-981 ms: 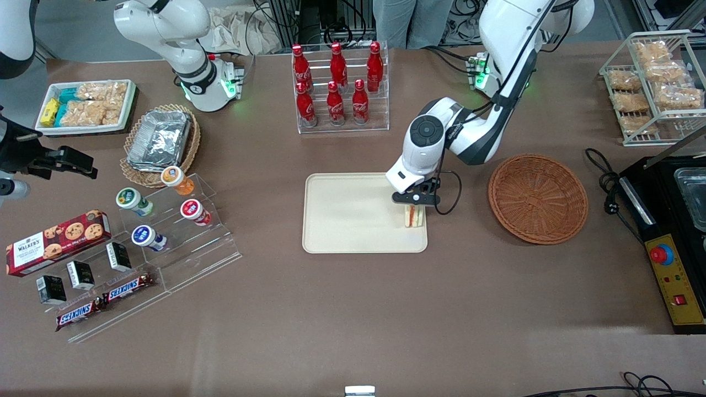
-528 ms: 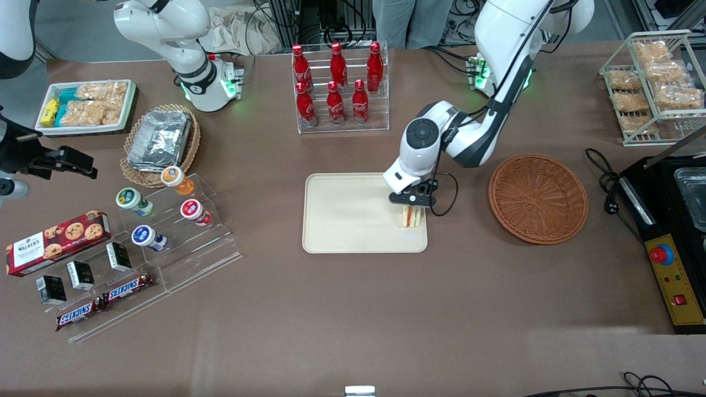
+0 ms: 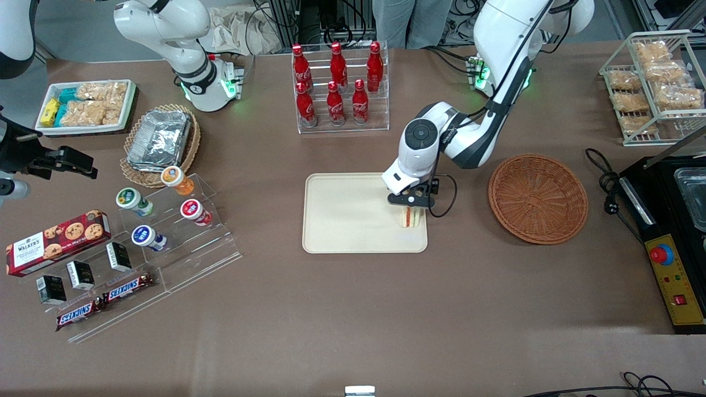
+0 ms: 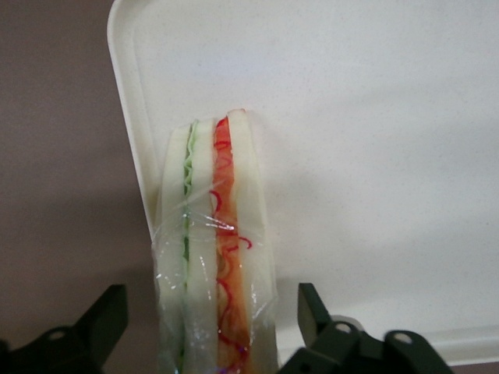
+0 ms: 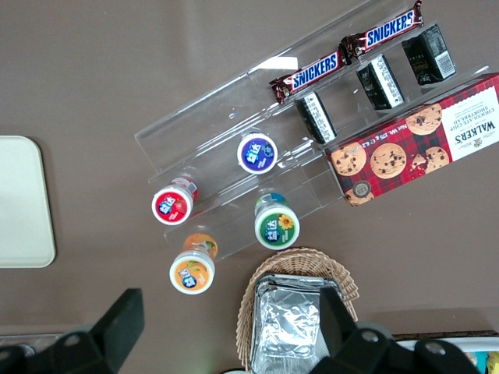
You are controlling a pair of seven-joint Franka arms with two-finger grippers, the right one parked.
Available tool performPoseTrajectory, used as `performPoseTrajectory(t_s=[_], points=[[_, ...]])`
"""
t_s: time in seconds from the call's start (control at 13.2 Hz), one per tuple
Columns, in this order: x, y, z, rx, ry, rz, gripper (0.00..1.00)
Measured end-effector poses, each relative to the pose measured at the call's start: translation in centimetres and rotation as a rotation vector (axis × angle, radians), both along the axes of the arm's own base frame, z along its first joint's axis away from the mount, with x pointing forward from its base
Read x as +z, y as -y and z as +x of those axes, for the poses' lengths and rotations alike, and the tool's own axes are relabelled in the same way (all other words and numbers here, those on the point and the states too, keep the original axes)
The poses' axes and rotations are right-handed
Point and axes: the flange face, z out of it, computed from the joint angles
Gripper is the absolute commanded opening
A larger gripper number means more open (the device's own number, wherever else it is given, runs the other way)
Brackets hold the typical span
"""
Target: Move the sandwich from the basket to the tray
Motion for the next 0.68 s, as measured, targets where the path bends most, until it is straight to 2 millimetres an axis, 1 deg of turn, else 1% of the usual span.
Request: performPoseTrajectory(t_s=[0.15,0.23,0.3,0.45,0.53,0.68], points=[[0.7,0.2,0.5,0.003,0.015,-0.011,0.99],[1.4,0.3,1.0,0.007,0.028,-0.019,0.99],[2.6,0.3,1.5,0.012,0.048,-0.03,0.99],[6.0,-0.1,2.4,0.028,0.093,-0.052,0.99],[8.0,-0.7,2.9,0.042,0.108,-0.052,0.99],[11.7,-2.6,3.9,0.079,0.116,-0.035,0.99]])
